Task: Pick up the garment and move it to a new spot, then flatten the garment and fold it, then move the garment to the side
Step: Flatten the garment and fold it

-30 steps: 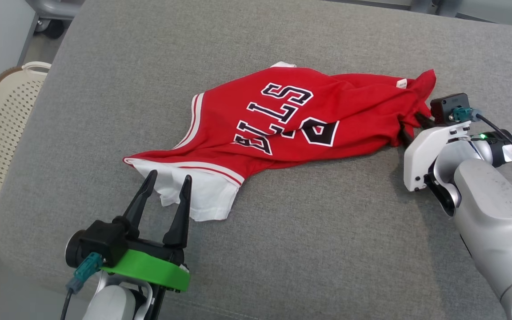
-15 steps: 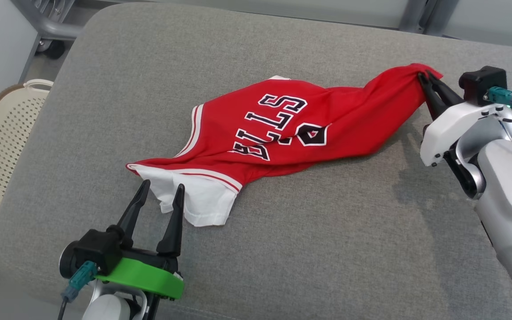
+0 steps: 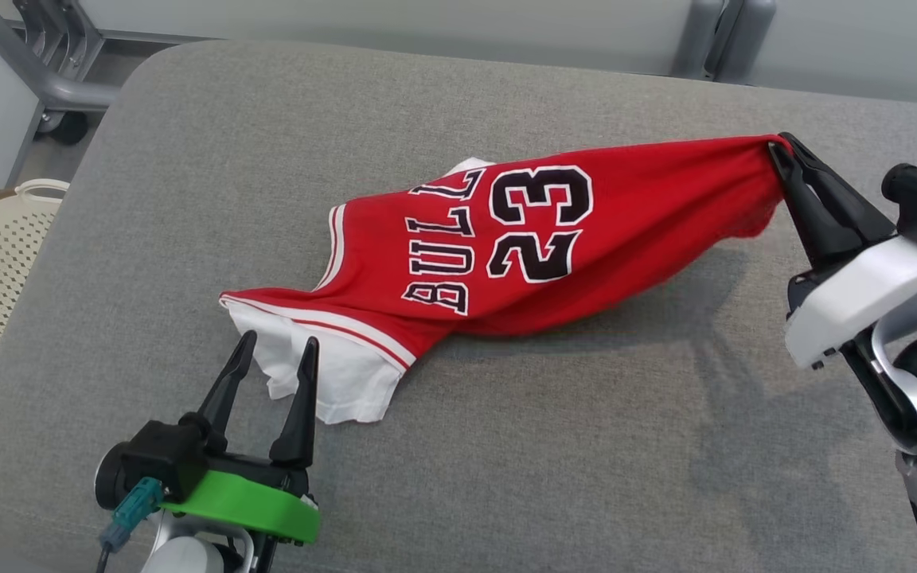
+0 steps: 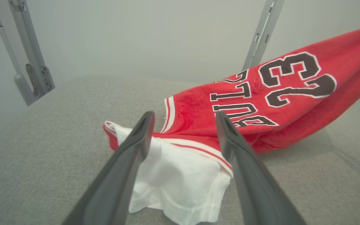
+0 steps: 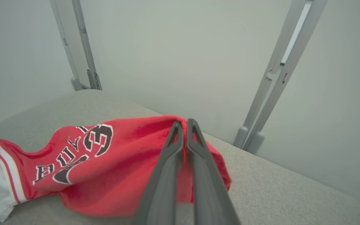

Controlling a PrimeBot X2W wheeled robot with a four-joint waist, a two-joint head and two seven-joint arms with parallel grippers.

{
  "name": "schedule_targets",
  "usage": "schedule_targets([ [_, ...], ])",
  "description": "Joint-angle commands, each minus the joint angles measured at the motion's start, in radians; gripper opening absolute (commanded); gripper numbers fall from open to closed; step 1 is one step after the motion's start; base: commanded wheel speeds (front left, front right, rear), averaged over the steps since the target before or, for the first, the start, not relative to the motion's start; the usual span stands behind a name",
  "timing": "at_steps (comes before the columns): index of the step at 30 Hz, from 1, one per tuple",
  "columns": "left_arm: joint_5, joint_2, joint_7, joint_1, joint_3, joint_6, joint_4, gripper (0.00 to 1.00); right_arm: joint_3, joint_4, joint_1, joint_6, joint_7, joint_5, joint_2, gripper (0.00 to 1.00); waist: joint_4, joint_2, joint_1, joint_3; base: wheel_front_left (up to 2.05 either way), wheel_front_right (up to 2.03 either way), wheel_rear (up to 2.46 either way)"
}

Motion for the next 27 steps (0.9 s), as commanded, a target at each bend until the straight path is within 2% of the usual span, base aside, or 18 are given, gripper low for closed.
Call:
schedule_targets([
  [1,0.005,0.007,0.000,0.007,0.003,-0.003,-0.003,1.00,-0.010,-0.053,0.023,-0.002,0.027,-0.013,0.007,0.00,-0.002,0.0000,0.0000,-0.003,0.00,0.00,0.00],
  [4,0.002,0.008,0.000,0.004,0.002,-0.003,-0.003,1.00,-0.016,-0.171,0.052,-0.002,0.094,-0.028,0.015,0.00,-0.001,0.0000,0.0000,-0.004,0.00,0.00,0.00],
  [7,0.000,0.006,0.000,-0.003,-0.001,-0.003,-0.005,1.00,-0.023,-0.235,0.056,-0.002,0.150,-0.034,0.024,0.00,0.003,0.0000,0.0000,-0.001,0.00,0.00,0.00],
  [13,-0.006,0.001,0.000,-0.017,-0.007,-0.003,-0.010,1.00,-0.021,-0.192,0.017,-0.002,0.236,-0.013,0.005,0.00,0.017,0.0000,0.0000,0.020,0.00,0.00,0.00],
  [19,-0.008,-0.004,0.000,-0.043,-0.026,-0.003,-0.014,1.00,0.013,0.068,-0.132,-0.001,0.221,0.023,-0.055,0.00,0.049,0.0000,0.0000,0.061,0.00,0.00,0.00],
  [27,-0.008,-0.021,0.000,-0.082,-0.068,-0.003,-0.023,1.00,0.073,0.491,-0.396,-0.001,0.046,-0.004,-0.102,0.00,0.118,0.0000,0.0000,0.128,0.00,0.00,0.00],
])
